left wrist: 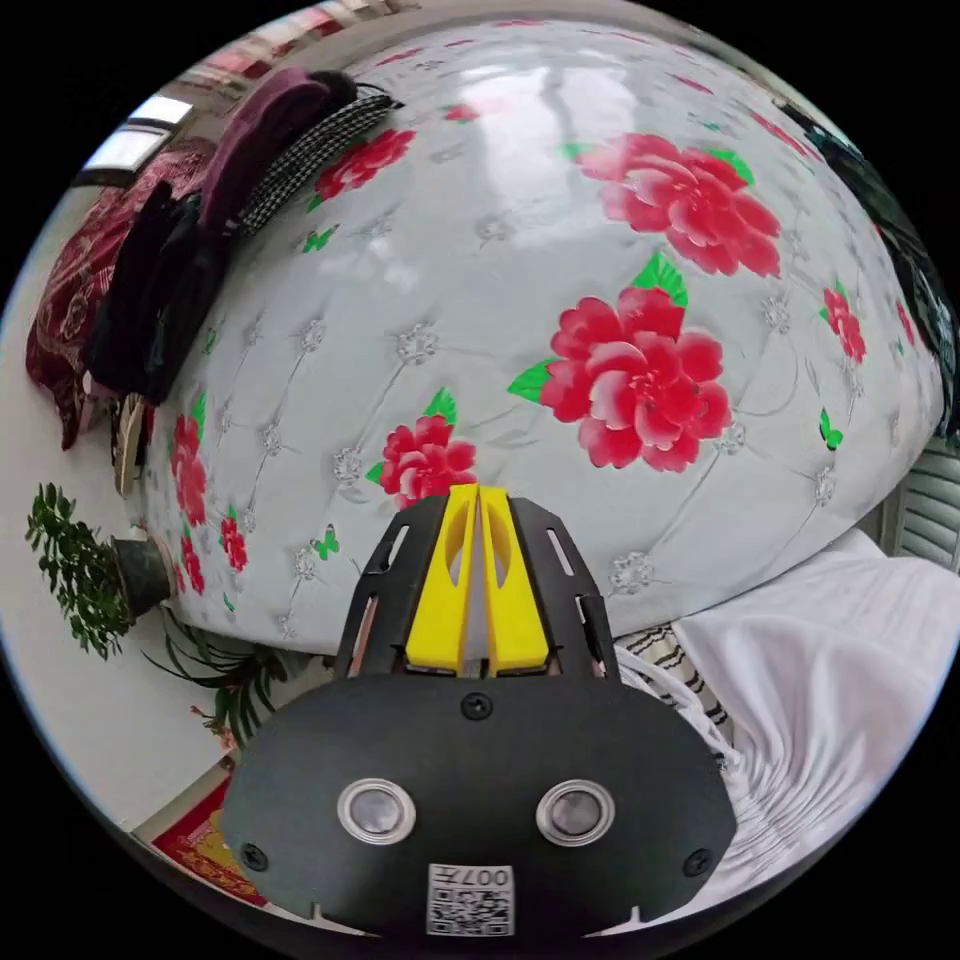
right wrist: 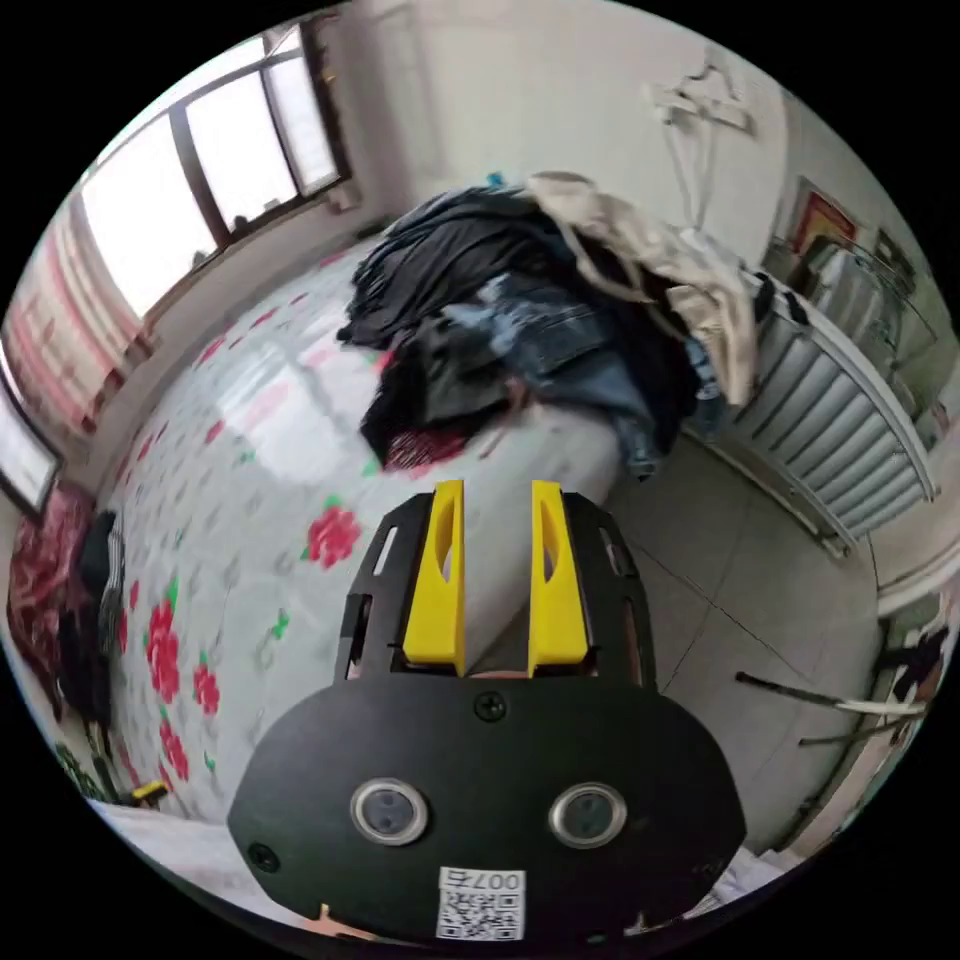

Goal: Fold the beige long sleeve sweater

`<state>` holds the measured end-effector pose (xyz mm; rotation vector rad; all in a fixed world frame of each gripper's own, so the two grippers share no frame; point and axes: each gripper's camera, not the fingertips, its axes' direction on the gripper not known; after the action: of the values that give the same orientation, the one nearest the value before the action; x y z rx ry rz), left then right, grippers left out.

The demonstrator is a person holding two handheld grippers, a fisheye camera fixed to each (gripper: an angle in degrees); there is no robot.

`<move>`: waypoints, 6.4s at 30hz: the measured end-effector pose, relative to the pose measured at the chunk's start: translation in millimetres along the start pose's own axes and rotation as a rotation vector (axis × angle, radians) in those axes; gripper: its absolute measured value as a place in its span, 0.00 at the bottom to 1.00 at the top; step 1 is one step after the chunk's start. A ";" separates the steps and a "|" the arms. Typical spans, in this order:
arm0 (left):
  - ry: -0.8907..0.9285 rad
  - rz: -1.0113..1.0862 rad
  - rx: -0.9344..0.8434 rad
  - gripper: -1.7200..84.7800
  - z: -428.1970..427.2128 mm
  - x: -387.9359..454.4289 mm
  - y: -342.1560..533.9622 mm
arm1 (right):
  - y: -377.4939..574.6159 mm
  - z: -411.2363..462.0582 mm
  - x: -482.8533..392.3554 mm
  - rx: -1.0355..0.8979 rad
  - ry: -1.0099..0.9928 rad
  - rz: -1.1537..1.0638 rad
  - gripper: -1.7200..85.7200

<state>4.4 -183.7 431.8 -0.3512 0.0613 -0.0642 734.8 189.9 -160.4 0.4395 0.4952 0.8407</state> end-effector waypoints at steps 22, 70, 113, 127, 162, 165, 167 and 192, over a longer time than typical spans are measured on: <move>0.035 0.230 -0.043 0.01 -3.3 88.4 -17.6 | -133.5 -11.6 273.0 0.221 -0.654 0.288 0.04; 0.622 -0.438 0.505 0.07 -168.6 -418.8 354.1 | 445.7 -9.5 -629.3 -0.577 -0.857 -1.080 0.12; 0.812 -0.301 0.362 0.09 -333.7 -387.0 354.8 | 540.4 105.2 -876.6 -0.774 -0.804 -1.781 0.11; 0.849 -0.119 0.549 0.09 -417.6 -388.2 300.9 | 428.3 78.2 -761.1 -0.557 -0.770 -1.424 0.02; 0.624 -0.516 0.238 0.09 -355.8 -442.7 157.4 | 176.5 261.9 -652.9 -0.448 -0.329 -1.084 0.11; 0.613 -0.524 0.230 0.09 -353.4 -440.4 150.6 | 180.6 260.7 -671.6 -0.485 -0.259 -1.221 0.08; 0.604 -0.514 0.236 0.09 -355.5 -440.9 145.0 | 166.0 255.6 -672.1 -0.439 -0.153 -1.241 0.06; 0.551 0.574 0.615 0.09 -503.5 -262.9 177.5 | 301.1 181.7 -860.6 -0.781 -0.893 -1.357 0.16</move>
<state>-284.0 -170.1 -88.5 0.3168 0.6693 0.3857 172.7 -341.2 355.6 -0.2992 -0.4093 -0.5330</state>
